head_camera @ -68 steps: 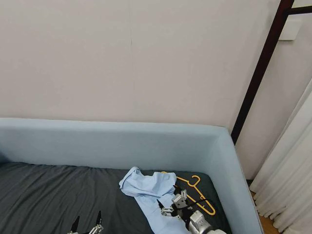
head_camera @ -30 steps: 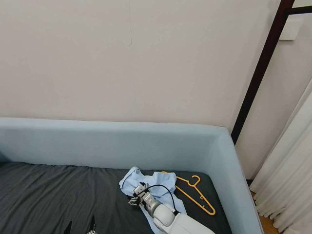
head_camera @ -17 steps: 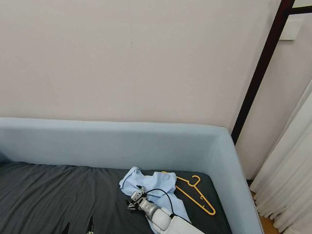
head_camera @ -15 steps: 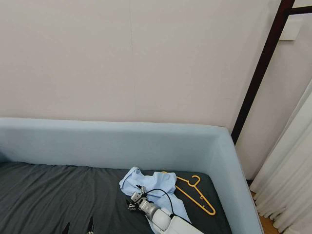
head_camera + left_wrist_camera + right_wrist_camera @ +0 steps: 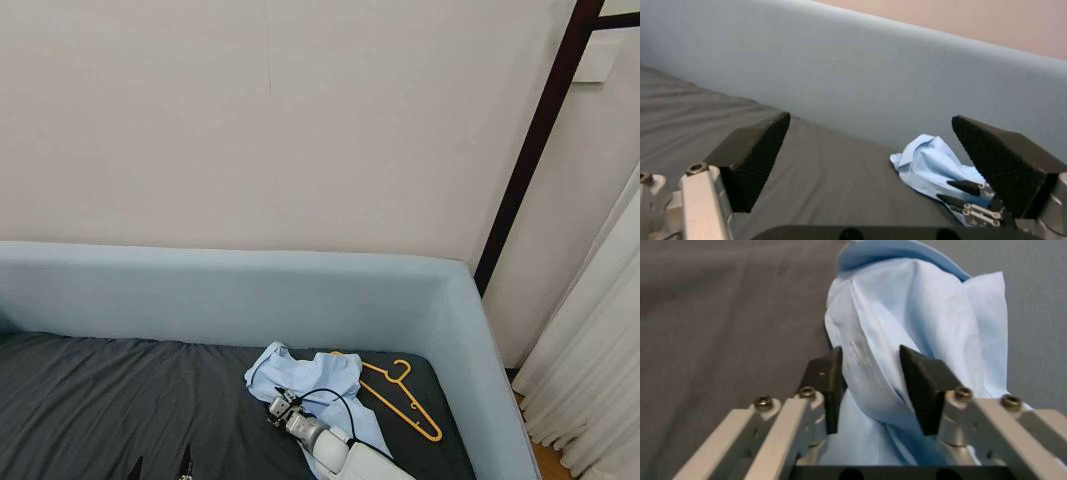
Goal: Pick up the clothes from the sofa and hang them on the clothes hanger.
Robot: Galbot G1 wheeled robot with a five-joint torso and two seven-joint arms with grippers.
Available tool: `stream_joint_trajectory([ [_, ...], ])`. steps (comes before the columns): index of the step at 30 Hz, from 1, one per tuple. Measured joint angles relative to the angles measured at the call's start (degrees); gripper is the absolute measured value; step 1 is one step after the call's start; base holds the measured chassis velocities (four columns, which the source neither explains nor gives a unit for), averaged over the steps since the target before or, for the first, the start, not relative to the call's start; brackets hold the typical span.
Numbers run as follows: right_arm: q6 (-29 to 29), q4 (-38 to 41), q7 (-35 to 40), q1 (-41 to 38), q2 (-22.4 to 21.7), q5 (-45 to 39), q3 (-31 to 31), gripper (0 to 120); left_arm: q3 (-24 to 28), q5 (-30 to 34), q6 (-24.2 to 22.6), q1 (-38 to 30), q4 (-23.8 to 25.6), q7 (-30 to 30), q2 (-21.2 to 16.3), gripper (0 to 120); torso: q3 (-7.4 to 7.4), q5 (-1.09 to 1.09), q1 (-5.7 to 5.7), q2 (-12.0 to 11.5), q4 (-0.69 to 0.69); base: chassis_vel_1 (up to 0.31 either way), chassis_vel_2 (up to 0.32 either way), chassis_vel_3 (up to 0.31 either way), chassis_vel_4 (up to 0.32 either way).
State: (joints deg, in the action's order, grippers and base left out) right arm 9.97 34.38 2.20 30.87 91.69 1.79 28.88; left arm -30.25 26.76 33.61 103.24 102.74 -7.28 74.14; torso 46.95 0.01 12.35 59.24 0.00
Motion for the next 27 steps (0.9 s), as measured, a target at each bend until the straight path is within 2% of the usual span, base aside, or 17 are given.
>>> stream_joint_trajectory([
  [2, -0.4, -0.1, 0.0, -0.1, 0.0, -0.1, 0.0, 23, 0.0, 0.0, 0.0, 0.0, 0.0, 0.0, 0.0, 94, 0.00, 0.00, 0.00, 0.0, 0.00, 0.000, 0.000, 0.000, 0.000],
  [3, -0.4, -0.1, 0.0, -0.1, 0.0, -0.1, 0.0, 23, 0.0, 0.0, 0.0, 0.0, 0.0, 0.0, 0.0, 94, 0.00, 0.00, 0.00, 0.0, 0.00, 0.000, 0.000, 0.000, 0.000],
  [6, -0.9, -0.2, -0.2, -0.4, -0.2, -0.5, 0.1, 9, 0.0, 0.1, 0.0, -0.3, -0.1, 0.0, 0.0, 94, 0.00, 0.00, 0.00, 0.0, 0.00, 0.000, 0.000, 0.000, 0.000],
  [9, -1.2, -0.3, -0.7, -0.7, -0.5, -1.2, 0.4, 1, 0.1, 0.1, 0.0, -0.5, -0.1, 0.0, 0.0, 94, 0.00, 0.00, 0.00, 0.0, 0.00, 0.000, 0.000, 0.000, 0.000],
  [14, -1.4, 0.2, -1.3, -1.0, -1.2, -2.4, 0.7, 0, 0.2, 0.2, 0.0, -0.6, -0.4, -0.1, 0.0, 94, 0.00, 0.00, 0.00, 0.0, 0.00, 0.000, 0.000, 0.000, 0.000],
  [19, -2.3, 5.5, -1.0, -1.0, -3.7, -5.8, 0.2, 0, 0.6, 0.2, -0.2, -1.0, -0.7, -0.2, 0.0, 94, 0.00, 0.01, 0.00, 0.0, 0.00, 0.000, 0.000, 0.000, 0.000],
  [22, -3.4, 11.3, -1.1, -0.8, -7.6, -8.7, -0.7, 0, 1.5, 0.5, -1.1, -1.8, -1.2, -0.3, -0.1, 94, 0.00, 0.01, 0.00, 0.0, -0.01, 0.000, 0.000, 0.000, 0.000],
  [23, -3.4, 11.3, -1.1, -0.8, -7.6, -8.7, -0.7, 0, 1.5, 0.5, -1.1, -1.8, -1.2, -0.3, -0.1, 94, 0.00, 0.01, 0.00, 0.0, -0.01, 0.000, 0.000, 0.000, 0.000],
  [26, -5.0, 16.6, -0.6, -0.2, -12.5, -12.0, -0.9, 0, 2.7, 2.6, -3.4, -3.2, -1.3, -0.5, -0.8, 94, 0.00, 0.01, 0.00, 0.0, 0.00, 0.000, 0.000, 0.000, 0.000],
  [27, -5.0, 16.6, -0.6, -0.2, -12.5, -12.0, -0.9, 0, 2.7, 2.6, -3.4, -3.2, -1.3, -0.5, -0.8, 94, 0.00, 0.01, 0.00, 0.0, 0.00, 0.000, 0.000, 0.000, 0.000],
])
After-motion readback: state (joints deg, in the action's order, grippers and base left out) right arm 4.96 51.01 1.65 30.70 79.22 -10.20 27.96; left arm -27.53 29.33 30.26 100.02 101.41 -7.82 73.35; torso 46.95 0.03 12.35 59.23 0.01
